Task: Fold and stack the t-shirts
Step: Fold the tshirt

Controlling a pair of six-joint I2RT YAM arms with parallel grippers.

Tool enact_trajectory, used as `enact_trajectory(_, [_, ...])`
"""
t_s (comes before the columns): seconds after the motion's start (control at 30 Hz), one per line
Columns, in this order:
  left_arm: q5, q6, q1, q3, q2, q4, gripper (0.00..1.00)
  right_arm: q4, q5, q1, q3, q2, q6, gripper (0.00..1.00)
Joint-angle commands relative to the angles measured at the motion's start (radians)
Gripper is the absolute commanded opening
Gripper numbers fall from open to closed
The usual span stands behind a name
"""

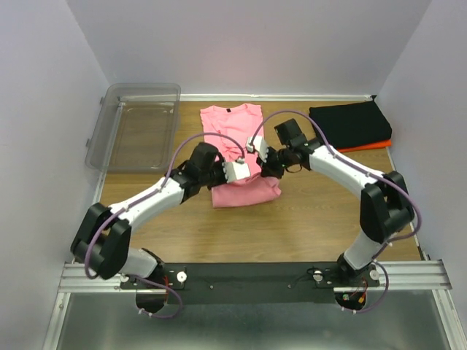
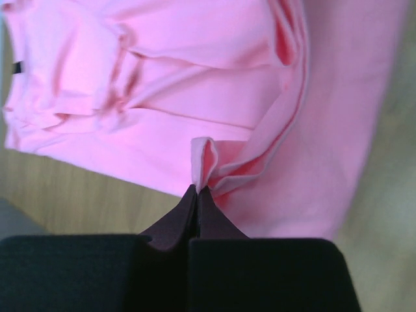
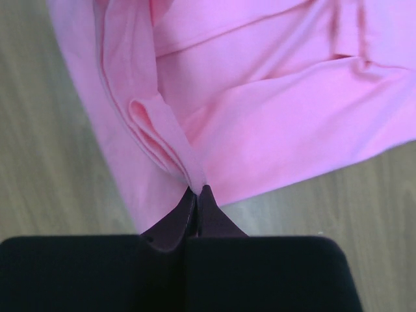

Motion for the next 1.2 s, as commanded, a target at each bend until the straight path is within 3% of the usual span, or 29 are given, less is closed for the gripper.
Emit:
enact_trajectory(0.0, [0.061, 0.070, 0.116, 0.134, 0.088, 0.110, 0.00, 0.006, 0.060, -0.046, 0.139, 0.106, 0.022, 0.00])
enact_trajectory(0.27, [0.104, 0.098, 0.226, 0.329, 0.277, 0.098, 0.00, 0.004, 0.019, -0.059, 0.311, 0.325, -0.032, 0.01])
enact_trajectory(0.63, [0.148, 0.113, 0.264, 0.387, 0.404, 0.106, 0.00, 0.006, 0.098, -0.098, 0.571, 0.485, 0.046, 0.00])
enact_trajectory(1.17, [0.136, 0.109, 0.300, 0.469, 0.504, 0.089, 0.00, 0.001, 0.103, -0.102, 0.731, 0.618, 0.053, 0.01])
